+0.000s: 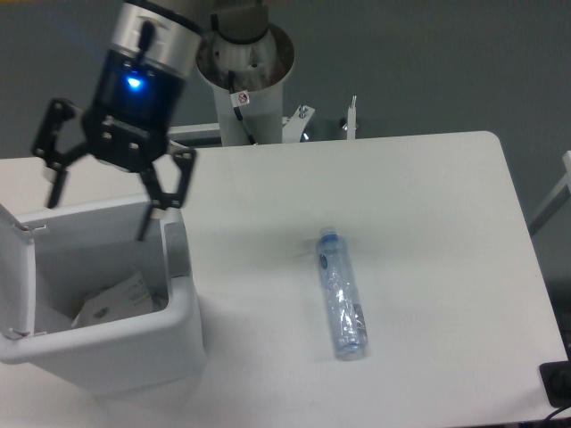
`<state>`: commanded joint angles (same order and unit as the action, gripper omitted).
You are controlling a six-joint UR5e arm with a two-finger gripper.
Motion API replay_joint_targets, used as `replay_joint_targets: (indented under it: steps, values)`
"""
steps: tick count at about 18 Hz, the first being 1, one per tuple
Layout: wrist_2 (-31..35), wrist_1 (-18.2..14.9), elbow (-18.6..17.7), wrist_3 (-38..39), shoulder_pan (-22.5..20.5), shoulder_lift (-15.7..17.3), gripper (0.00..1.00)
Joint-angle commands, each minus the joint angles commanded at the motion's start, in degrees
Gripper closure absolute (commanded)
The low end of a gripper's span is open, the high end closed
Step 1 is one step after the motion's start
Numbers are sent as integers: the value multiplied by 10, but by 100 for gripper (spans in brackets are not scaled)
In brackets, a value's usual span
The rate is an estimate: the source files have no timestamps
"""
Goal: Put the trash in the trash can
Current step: 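Move the open gripper back over the clear plastic bottle and lower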
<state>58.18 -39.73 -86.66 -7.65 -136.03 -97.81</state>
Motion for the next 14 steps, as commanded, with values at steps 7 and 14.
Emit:
replay_joint_targets:
  steps: [7, 14]
  values:
    - [56, -4, 25, -52, -95, -108, 1]
    - [178, -35, -48, -163, -95, -177, 1]
